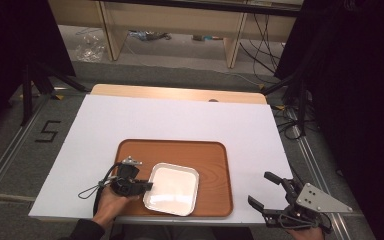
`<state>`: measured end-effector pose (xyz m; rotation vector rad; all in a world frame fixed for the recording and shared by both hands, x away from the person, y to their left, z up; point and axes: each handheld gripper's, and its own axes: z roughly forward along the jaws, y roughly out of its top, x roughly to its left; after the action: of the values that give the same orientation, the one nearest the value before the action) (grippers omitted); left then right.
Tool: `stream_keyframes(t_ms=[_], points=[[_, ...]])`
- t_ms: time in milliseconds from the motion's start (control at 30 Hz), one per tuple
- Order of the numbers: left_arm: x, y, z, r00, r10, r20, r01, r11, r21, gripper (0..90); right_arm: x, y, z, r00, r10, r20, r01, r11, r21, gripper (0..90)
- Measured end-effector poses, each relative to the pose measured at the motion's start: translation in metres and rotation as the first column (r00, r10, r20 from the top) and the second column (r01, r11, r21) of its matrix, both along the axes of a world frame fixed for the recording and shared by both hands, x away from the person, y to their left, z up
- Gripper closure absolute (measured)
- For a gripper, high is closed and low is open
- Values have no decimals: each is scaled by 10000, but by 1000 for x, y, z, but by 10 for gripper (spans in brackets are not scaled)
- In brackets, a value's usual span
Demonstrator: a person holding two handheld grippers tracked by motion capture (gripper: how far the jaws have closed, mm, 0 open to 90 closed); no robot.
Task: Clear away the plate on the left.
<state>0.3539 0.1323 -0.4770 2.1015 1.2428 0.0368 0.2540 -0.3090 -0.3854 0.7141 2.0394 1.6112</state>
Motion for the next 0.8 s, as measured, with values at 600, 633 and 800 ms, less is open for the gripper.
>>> stream_keyframes(t_ms=[600,633,800], points=[[-12,-1,3,9999,-66,-100,67,9999,125,774,-3,2,1,9994,-155,305,155,9999,-2,166],[-14,-2,4,9998,-149,-138,150,9999,80,771,-3,3,1,9992,-237,326,238,9997,-53,166],[-16,-2,5,9996,-174,-233,177,9998,129,772,-4,3,1,9997,-235,74,235,9997,-18,166]])
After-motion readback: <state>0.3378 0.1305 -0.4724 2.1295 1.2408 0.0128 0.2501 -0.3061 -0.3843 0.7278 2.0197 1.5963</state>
